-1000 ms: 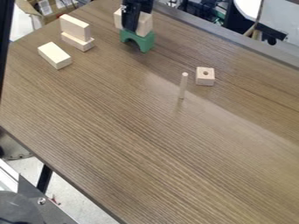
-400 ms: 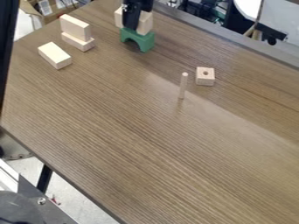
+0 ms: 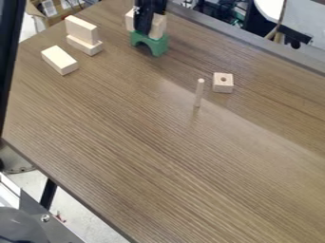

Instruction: Take the wood arch and put on top of the green arch

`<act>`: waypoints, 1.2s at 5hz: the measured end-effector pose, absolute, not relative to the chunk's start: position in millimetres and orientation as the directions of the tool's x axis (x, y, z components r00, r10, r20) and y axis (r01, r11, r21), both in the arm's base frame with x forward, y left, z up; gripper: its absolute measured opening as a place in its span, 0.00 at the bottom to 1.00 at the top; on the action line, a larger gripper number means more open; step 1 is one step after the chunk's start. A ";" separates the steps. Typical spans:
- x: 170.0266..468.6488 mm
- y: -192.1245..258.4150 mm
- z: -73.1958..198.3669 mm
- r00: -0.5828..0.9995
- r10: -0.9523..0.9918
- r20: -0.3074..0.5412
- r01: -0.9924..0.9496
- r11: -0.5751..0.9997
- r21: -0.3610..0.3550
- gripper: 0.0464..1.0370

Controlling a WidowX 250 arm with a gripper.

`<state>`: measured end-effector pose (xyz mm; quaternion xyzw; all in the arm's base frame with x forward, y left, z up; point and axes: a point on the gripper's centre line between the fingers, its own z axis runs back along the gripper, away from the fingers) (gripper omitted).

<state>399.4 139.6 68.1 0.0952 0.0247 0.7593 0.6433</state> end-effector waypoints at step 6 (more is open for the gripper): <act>404.8 137.2 62.2 -0.170 0.976 0.139 -0.975 -0.187 0.119 0.57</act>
